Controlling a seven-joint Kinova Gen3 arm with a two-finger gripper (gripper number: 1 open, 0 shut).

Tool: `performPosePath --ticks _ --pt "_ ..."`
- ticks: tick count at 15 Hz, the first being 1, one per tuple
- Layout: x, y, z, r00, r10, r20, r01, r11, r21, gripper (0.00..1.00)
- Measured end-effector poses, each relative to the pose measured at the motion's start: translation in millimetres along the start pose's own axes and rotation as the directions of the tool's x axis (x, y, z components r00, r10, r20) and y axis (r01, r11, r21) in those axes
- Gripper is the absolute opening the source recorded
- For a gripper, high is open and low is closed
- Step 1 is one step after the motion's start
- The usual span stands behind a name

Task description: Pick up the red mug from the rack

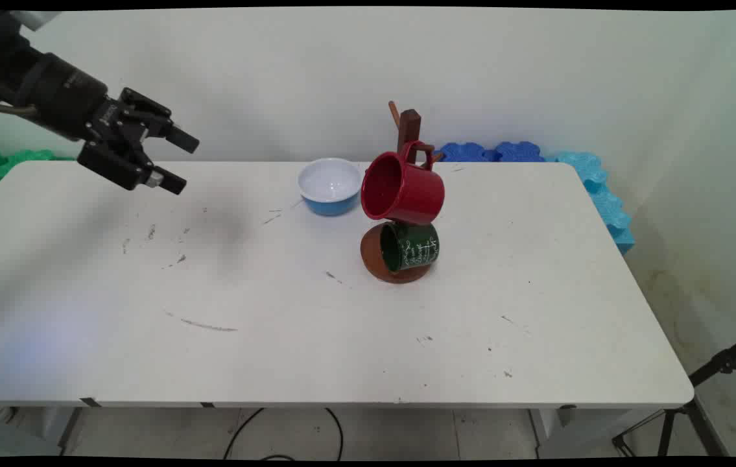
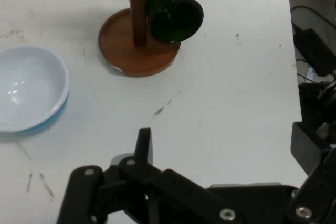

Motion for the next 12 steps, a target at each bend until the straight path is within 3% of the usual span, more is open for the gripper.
performPosePath --ticks 12 --pt "60.4 30.7 47.3 0.99 -0.119 -0.077 0.122 0.992 0.034 1.0"
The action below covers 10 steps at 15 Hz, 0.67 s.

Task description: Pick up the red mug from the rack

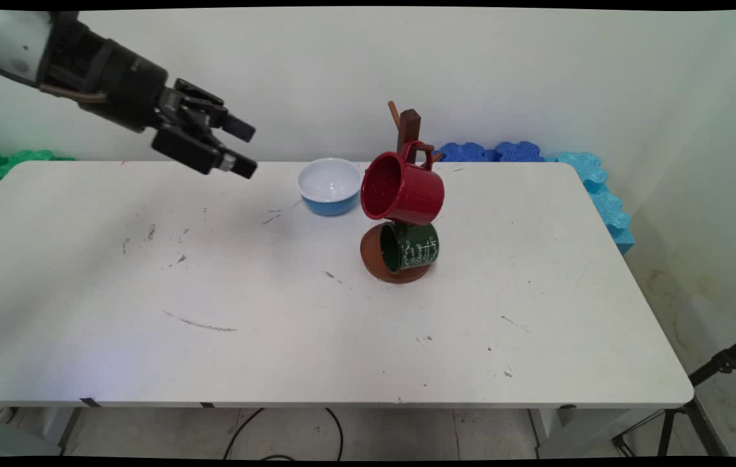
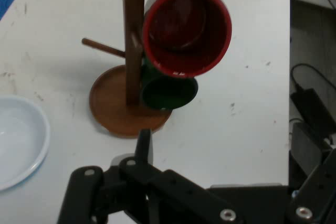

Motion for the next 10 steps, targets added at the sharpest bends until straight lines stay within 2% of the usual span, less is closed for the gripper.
performPosePath --ticks 5,10 --pt "18.3 28.5 36.0 0.998 -0.051 -0.022 0.051 0.999 0.008 1.0" --pt "36.6 49.4 81.4 0.996 -0.085 -0.034 0.086 0.996 0.036 1.0"
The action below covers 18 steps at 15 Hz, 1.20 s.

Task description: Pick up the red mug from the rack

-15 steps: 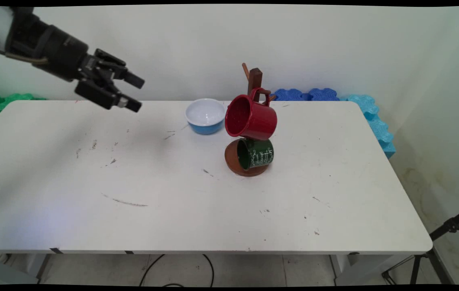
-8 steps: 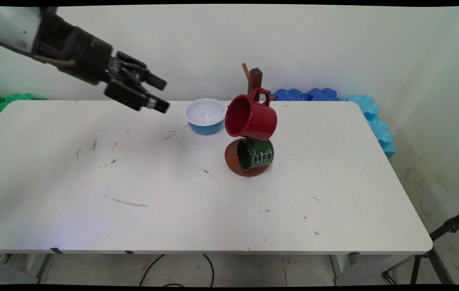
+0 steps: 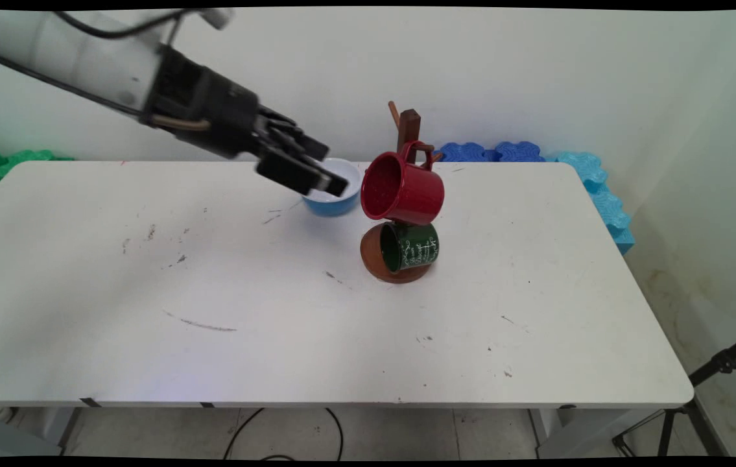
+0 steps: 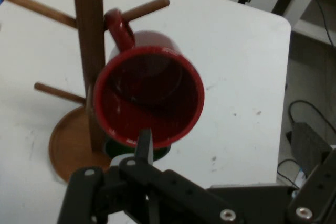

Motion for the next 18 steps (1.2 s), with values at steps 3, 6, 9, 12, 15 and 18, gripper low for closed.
performPosePath --ticks 3,6,9,12,15,18 --pt "4.4 10.4 26.9 1.0 -0.02 0.007 0.02 1.0 0.019 1.0" --pt "3.2 15.8 54.8 0.999 -0.042 0.019 0.042 0.998 0.041 1.0" --pt "0.9 16.0 80.6 0.998 -0.065 0.022 0.064 0.996 0.061 1.0" --pt "-0.2 16.9 102.7 0.996 -0.083 0.017 0.082 0.995 0.065 1.0" --pt "-0.8 18.2 118.9 0.995 -0.097 0.008 0.097 0.993 0.066 1.0" --pt "-2.4 20.0 128.5 0.994 -0.105 0.002 0.105 0.992 0.068 1.0"
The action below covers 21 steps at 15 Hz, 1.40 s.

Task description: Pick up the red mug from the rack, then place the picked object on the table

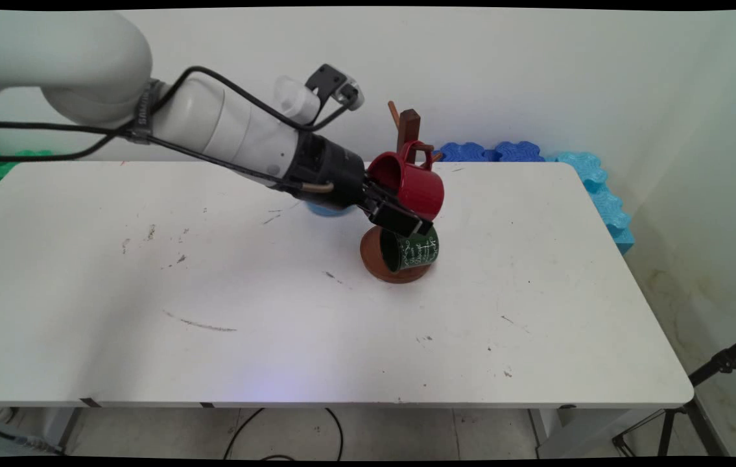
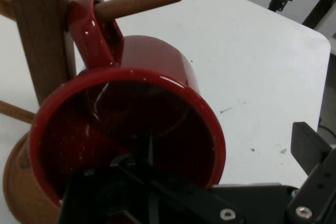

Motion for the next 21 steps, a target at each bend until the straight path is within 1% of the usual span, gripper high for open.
performPosePath --ticks 4,5,9,14,18,21 --pt "-1.8 2.3 8.1 1.0 -0.004 -0.01 0.004 1.0 0.004 1.0" --pt "-2.0 2.6 9.8 1.0 -0.005 -0.014 0.005 1.0 0.006 0.0" --pt "-2.4 3.2 14.8 1.0 -0.003 -0.027 0.004 1.0 0.009 0.0" --pt "-1.2 7.5 14.7 0.998 0.003 -0.056 -0.003 1.0 0.005 0.0" --pt "3.4 17.6 10.2 0.996 0.01 -0.088 -0.011 1.0 -0.012 0.0" --pt "7.8 29.0 2.6 0.994 0.012 -0.112 -0.016 0.999 -0.033 0.0"
